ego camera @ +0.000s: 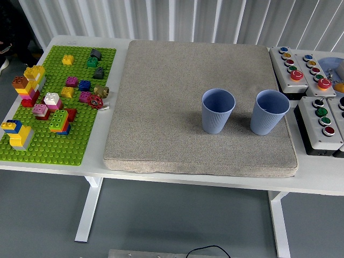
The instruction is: Pick cup pour cup place
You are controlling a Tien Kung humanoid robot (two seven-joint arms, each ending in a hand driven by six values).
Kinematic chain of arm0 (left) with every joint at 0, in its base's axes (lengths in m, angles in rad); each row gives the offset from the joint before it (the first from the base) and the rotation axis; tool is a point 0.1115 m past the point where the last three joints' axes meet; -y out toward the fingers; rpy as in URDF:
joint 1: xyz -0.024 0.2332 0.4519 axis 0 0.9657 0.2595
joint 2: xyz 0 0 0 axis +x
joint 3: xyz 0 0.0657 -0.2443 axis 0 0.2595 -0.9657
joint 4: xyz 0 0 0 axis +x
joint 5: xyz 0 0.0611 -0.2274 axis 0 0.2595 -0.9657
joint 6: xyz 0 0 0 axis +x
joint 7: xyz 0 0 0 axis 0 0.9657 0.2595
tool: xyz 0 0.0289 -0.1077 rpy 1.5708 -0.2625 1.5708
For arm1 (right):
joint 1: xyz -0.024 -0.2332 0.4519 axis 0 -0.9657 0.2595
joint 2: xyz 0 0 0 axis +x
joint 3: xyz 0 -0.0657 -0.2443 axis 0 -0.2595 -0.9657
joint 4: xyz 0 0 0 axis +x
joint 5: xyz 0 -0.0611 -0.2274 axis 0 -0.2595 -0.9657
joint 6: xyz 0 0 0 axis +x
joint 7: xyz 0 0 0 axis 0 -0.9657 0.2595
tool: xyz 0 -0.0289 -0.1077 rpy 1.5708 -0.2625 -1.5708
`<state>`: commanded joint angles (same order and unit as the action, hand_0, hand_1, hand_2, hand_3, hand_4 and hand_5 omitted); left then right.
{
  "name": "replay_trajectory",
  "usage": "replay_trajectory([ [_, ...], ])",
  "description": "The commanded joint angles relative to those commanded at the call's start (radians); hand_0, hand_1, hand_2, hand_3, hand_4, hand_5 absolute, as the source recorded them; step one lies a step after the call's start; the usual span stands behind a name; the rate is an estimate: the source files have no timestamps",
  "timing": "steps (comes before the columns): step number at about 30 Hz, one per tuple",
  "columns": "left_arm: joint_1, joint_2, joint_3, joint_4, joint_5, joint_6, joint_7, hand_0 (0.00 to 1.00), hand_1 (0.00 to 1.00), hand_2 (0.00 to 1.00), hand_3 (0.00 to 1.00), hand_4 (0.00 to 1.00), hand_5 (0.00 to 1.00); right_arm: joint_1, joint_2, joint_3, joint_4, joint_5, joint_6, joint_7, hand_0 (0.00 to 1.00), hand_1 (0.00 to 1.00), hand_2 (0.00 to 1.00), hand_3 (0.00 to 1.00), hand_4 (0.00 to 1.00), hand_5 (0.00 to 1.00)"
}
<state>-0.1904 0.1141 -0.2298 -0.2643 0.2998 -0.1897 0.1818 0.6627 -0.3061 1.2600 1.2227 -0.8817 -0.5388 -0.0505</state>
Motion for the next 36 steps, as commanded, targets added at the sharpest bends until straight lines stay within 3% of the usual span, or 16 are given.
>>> replay_trajectory([
  [9, -0.002, -0.001, 0.002, 0.001, -0.001, 0.0, -0.001, 0.796, 0.841, 0.878, 0.797, 0.518, 0.998, -0.009, -0.017, 0.016, 0.011, -0.022, 0.074, -0.009, 0.951, 0.873, 0.951, 0.931, 0.687, 0.998],
  [10, -0.002, -0.001, 0.003, 0.001, -0.002, 0.0, -0.002, 0.796, 0.841, 0.878, 0.797, 0.518, 0.998, -0.014, -0.023, 0.022, 0.013, -0.035, 0.092, -0.011, 0.945, 0.871, 0.946, 0.922, 0.771, 0.805],
  [13, -0.001, -0.001, 0.005, 0.001, -0.005, 0.0, -0.003, 0.796, 0.841, 0.878, 0.797, 0.518, 0.998, -0.028, -0.04, 0.036, 0.019, -0.077, 0.157, -0.024, 0.945, 0.871, 0.946, 0.922, 0.771, 0.805],
  [15, -0.001, -0.001, 0.005, 0.001, -0.005, 0.0, -0.004, 0.796, 0.841, 0.878, 0.797, 0.518, 0.998, -0.046, -0.061, 0.053, 0.027, -0.121, 0.227, -0.032, 0.945, 0.871, 0.946, 0.922, 0.771, 0.805],
  [16, -0.001, -0.001, 0.005, 0.001, -0.004, 0.0, -0.004, 0.796, 0.841, 0.878, 0.797, 0.518, 0.998, -0.053, -0.069, 0.06, 0.03, -0.146, 0.272, -0.031, 0.91, 0.861, 0.921, 0.924, 0.842, 0.532],
  [21, -0.001, 0.0, 0.006, 0.001, -0.005, 0.0, -0.005, 0.796, 0.841, 0.878, 0.797, 0.518, 0.998, -0.09, -0.115, 0.088, 0.05, -0.21, 0.469, -0.045, 0.91, 0.861, 0.921, 0.924, 0.842, 0.532],
  [22, -0.001, 0.0, 0.005, 0.001, -0.004, 0.0, -0.004, 0.797, 0.841, 0.878, 0.797, 0.518, 0.998, -0.098, -0.123, 0.088, 0.054, -0.198, 0.508, -0.04, 0.876, 0.852, 0.927, 0.938, 0.869, 0.313],
  [29, 0.003, 0.003, 0.005, 0.001, -0.003, 0.0, -0.004, 0.797, 0.841, 0.878, 0.797, 0.518, 0.998, -0.159, -0.189, 0.088, 0.081, -0.164, 0.775, -0.043, 0.88, 0.867, 0.943, 0.95, 0.866, 0.345],
  [31, 0.005, 0.004, 0.005, 0.001, -0.001, 0.0, -0.004, 0.797, 0.841, 0.878, 0.797, 0.518, 0.998, -0.181, -0.208, 0.1, 0.091, -0.151, 0.813, -0.05, 0.88, 0.867, 0.943, 0.95, 0.866, 0.345],
  [36, 0.006, 0.006, 0.006, 0.001, -0.002, 0.0, -0.005, 0.797, 0.841, 0.878, 0.797, 0.518, 0.998, -0.227, -0.241, 0.121, 0.112, -0.154, 0.845, -0.057, 0.888, 0.875, 0.957, 0.97, 0.866, 0.301],
])
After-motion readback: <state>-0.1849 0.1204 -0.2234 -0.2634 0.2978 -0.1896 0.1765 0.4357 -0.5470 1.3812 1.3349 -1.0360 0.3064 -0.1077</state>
